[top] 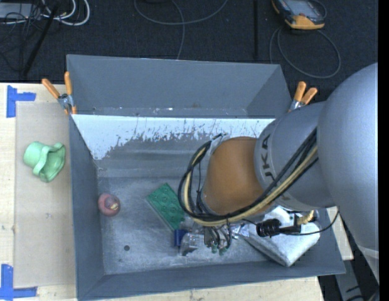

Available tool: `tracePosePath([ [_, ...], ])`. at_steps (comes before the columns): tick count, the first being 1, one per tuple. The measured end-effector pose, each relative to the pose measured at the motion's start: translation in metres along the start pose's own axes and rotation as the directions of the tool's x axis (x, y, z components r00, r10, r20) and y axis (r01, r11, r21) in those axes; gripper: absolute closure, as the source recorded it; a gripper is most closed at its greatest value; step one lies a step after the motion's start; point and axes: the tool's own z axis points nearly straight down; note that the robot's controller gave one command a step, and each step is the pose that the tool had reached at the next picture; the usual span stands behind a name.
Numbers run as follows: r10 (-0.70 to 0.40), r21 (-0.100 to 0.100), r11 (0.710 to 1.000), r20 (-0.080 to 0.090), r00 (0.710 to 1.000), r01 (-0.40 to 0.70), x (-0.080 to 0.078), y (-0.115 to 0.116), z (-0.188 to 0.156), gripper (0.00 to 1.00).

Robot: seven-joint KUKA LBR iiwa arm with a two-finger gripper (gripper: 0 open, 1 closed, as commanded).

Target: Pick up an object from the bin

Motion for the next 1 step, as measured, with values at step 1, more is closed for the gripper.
tracePosePath([
  [1, -0.005, 0.001, 1.0, 0.008, 1.0, 0.005, 0.0029, -0.0032, -0.1169, 1.0],
])
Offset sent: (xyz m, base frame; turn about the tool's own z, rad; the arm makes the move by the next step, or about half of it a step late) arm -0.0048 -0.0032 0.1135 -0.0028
